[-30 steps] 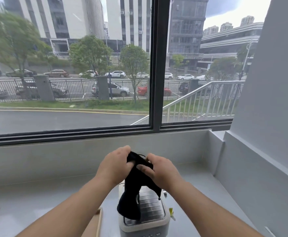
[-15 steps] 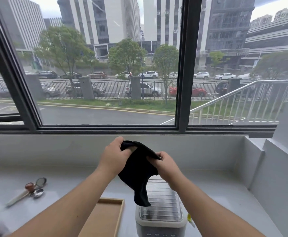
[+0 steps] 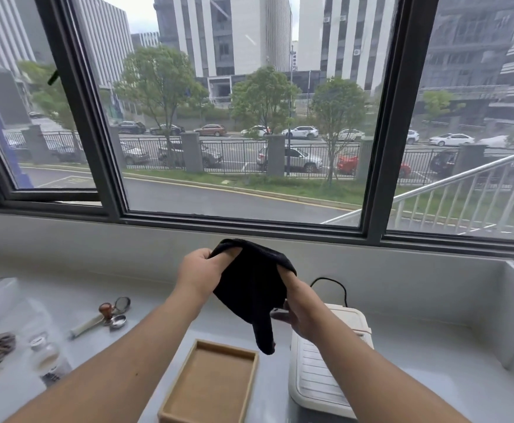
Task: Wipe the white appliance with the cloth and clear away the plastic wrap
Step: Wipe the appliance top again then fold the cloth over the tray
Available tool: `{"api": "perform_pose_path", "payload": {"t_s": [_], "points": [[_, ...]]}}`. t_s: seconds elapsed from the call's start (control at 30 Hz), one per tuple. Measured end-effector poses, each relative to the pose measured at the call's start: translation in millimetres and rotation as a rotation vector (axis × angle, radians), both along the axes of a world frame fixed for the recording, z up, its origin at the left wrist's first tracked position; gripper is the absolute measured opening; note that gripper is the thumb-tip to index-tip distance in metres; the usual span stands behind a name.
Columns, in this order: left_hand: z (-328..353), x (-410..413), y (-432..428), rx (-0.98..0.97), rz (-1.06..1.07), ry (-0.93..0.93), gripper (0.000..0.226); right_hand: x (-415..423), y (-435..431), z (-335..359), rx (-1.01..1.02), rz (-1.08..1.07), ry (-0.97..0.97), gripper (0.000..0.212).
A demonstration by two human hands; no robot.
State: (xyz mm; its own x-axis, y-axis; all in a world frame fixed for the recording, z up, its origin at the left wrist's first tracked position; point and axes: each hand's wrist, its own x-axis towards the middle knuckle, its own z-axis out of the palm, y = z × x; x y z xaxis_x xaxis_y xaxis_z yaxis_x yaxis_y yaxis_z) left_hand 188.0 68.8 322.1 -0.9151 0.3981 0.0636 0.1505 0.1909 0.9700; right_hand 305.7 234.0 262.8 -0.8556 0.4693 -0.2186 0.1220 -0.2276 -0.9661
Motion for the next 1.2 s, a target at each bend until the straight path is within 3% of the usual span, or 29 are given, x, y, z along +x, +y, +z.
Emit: {"api": "perform_pose_path", "payload": {"t_s": [0.13,0.27,0.4,0.6,0.77,1.03,1.1,1.2], "points": [[-1,-15,-16,-0.073,0.019,-0.192,0.081,-21,-20,5,-0.006,0.039,-0.054,0.068],[-11,-34,-28,-0.056,0.059,-0.330,0.081,-41,-31,4,-0.019,0.047,-0.054,0.066],[-22,-61,-41,-0.005,-0.025,-0.414,0.057,-58,-34,-3,-0.041,-0.001,-0.073,0.071],[-34,-98,-65,-0.112,-0.212,-0.466,0.030,-75,-33,-16,-0.019,-0.045,-0.129,0.106],[-47,-124,-74,-0.073,-0.298,-0.510,0.052,-91,-45,-16,-0.104,-0.004,-0.269,0.111],[-58,-144,-82,-0.199,-0.226,-0.329,0.019,-105,-69,-10,-0.177,0.081,-0.315,0.127],[-58,-149,-84,-0.163,-0.233,-0.359,0.019,-108,-75,-9,-0.161,0.090,-0.301,0.124],[-60,-155,-90,-0.044,-0.329,-0.485,0.037,-115,-81,-10,-0.144,0.074,-0.285,0.114]]}}
